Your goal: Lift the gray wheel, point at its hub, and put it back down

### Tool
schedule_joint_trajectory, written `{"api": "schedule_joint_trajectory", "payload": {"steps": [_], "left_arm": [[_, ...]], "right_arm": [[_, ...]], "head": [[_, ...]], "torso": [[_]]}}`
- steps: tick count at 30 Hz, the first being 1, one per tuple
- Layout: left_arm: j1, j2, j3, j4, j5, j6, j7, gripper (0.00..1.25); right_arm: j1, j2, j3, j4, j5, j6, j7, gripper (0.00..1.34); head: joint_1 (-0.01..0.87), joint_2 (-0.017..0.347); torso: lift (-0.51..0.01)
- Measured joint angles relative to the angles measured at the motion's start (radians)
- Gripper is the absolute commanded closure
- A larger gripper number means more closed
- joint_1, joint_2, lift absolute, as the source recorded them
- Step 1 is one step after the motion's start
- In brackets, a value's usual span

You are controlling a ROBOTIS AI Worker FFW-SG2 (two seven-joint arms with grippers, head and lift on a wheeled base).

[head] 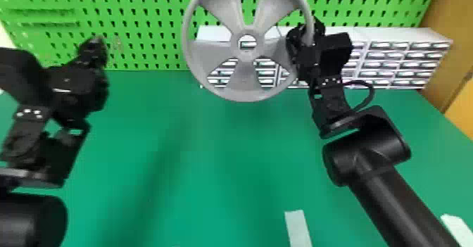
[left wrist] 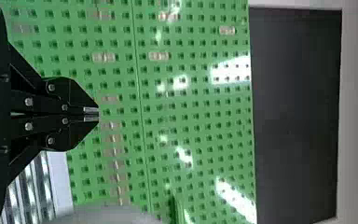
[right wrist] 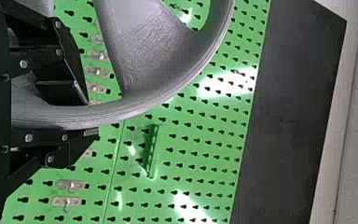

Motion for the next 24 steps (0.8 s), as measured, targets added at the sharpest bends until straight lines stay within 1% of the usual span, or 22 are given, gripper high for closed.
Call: {"api": "schedule_joint_trajectory", "payload": {"steps": [3, 7, 12, 16, 20, 24], "left_arm": [[0.005, -0.008, 0.045, 0.007, -0.016, 0.002, 0.001, 1.22], [0.006, -0.012, 0.079, 0.01, -0.025, 0.003, 0.001, 1.22], [0.006, -0.014, 0.082, 0.013, -0.031, 0.003, 0.001, 1.22], [0.006, -0.015, 0.073, 0.021, -0.027, 0.004, 0.001, 1.22], [0.006, -0.016, 0.068, 0.029, -0.024, 0.004, 0.001, 1.22], [0.004, -0.016, 0.065, 0.035, -0.022, 0.004, 0.001, 1.22]], "right_arm": [[0.0, -0.001, 0.003, -0.004, 0.0, 0.0, 0.0, 1.33], [0.001, -0.002, 0.006, -0.007, 0.0, 0.0, 0.0, 1.33], [0.002, -0.004, 0.013, -0.011, -0.003, 0.001, 0.003, 1.33], [0.004, -0.006, 0.02, -0.022, -0.018, 0.022, 0.029, 1.33], [0.007, -0.007, 0.02, -0.046, -0.045, 0.088, 0.06, 1.33], [0.011, -0.006, 0.009, -0.086, -0.081, 0.224, 0.097, 1.33]], "head": [[0.692, 0.048], [0.692, 0.048], [0.692, 0.048], [0.692, 0.048], [0.692, 0.048], [0.692, 0.048]], "torso": [[-0.088], [-0.088], [-0.088], [-0.088], [-0.088], [-0.088]]}}
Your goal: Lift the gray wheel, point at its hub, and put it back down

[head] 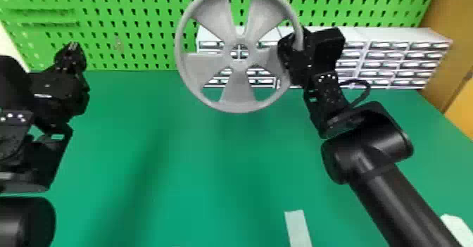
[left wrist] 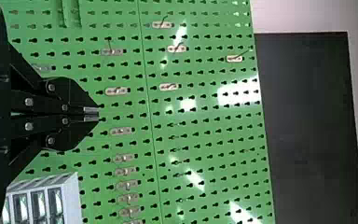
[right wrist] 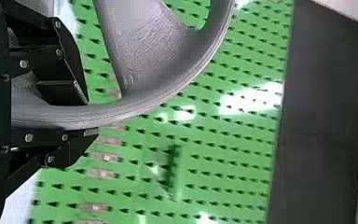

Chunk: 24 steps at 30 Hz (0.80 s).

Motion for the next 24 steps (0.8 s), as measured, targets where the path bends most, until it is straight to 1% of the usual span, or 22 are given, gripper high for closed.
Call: {"api": "schedule_joint_trajectory", "payload": {"steps": [7, 10, 13, 16, 21, 24], "left_arm": [[-0.001, -0.001, -0.002, 0.005, 0.003, 0.0, 0.0, 1.22], [-0.001, -0.001, -0.003, 0.006, 0.004, 0.0, 0.0, 1.22], [-0.001, -0.002, -0.005, 0.008, 0.004, 0.001, 0.0, 1.22], [-0.001, -0.003, -0.006, 0.011, 0.004, 0.001, 0.0, 1.22], [-0.003, -0.004, -0.011, 0.016, 0.004, 0.003, 0.0, 1.22], [-0.004, -0.004, -0.013, 0.019, 0.006, 0.005, 0.0, 1.22]], "right_arm": [[0.001, 0.013, -0.03, -0.071, -0.041, 0.306, 0.065, 1.33], [-0.008, 0.021, -0.042, -0.086, -0.053, 0.428, 0.102, 1.33], [-0.022, 0.031, -0.054, -0.09, -0.06, 0.547, 0.139, 1.33], [-0.037, 0.039, -0.061, -0.092, -0.063, 0.658, 0.159, 1.33], [-0.057, 0.046, -0.061, -0.084, -0.068, 0.79, 0.185, 1.33], [-0.074, 0.048, -0.057, -0.064, -0.074, 0.859, 0.223, 1.33]], "head": [[0.692, 0.048], [0.692, 0.048], [0.692, 0.048], [0.692, 0.048], [0.692, 0.048], [0.692, 0.048]], "torso": [[-0.088], [-0.088], [-0.088], [-0.088], [-0.088], [-0.088]]}}
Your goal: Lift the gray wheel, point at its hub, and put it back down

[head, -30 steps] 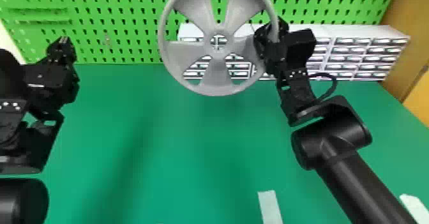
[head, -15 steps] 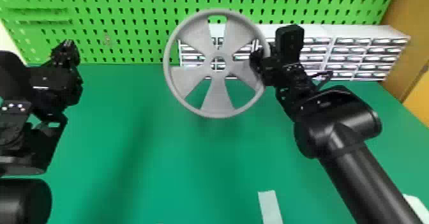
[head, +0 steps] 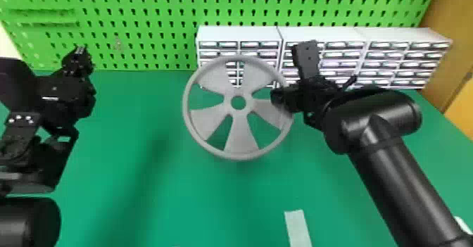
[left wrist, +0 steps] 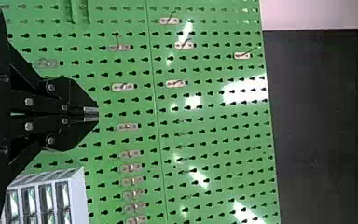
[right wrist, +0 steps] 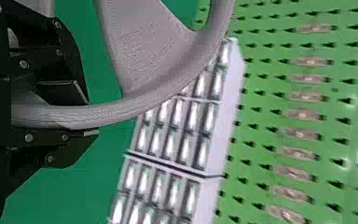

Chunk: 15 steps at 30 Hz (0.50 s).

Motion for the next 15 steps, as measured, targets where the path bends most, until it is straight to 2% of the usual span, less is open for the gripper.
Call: {"api": "schedule_joint_trajectory", "payload": {"steps": [7, 15], "left_arm": [[-0.001, 0.0, -0.001, 0.006, 0.003, 0.002, 0.0, 1.22], [-0.001, 0.0, -0.001, 0.016, 0.008, 0.005, 0.0, 1.22]], "right_arm": [[-0.023, 0.004, 0.003, 0.073, -0.052, 0.096, 0.043, 1.33], [-0.04, 0.01, 0.03, 0.157, -0.083, 0.158, 0.049, 1.33]], "head": [[0.692, 0.048], [0.692, 0.048]], "torso": [[-0.088], [-0.088]]}}
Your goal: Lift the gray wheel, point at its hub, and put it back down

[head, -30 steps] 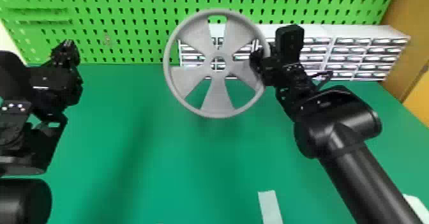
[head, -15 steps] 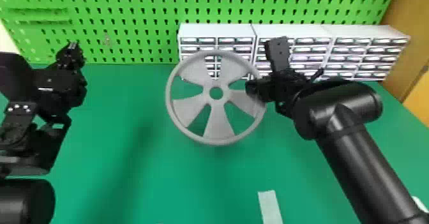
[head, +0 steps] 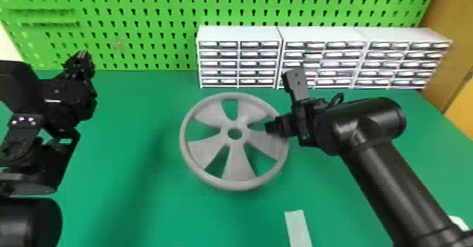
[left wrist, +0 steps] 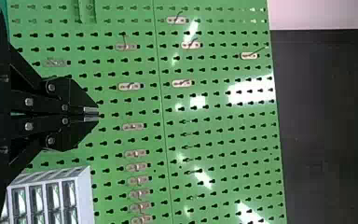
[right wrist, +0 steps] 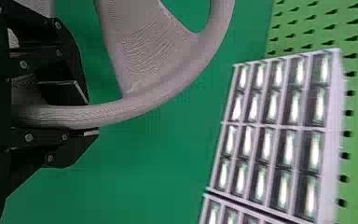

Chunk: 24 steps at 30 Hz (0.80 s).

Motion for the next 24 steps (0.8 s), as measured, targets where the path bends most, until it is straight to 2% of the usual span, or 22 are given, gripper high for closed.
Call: {"api": "schedule_joint_trajectory", "payload": {"steps": [10, 24], "left_arm": [[-0.004, 0.0, -0.007, 0.007, 0.003, 0.002, 0.0, 1.22], [-0.006, 0.0, -0.014, 0.012, 0.004, 0.002, 0.0, 1.22]], "right_arm": [[-0.017, 0.005, 0.029, 0.108, -0.052, 0.032, 0.0, 1.33], [-0.019, 0.006, 0.036, 0.177, -0.063, 0.027, 0.0, 1.33]], "head": [[0.692, 0.048], [0.692, 0.048]], "torso": [[-0.088], [-0.088]]}}
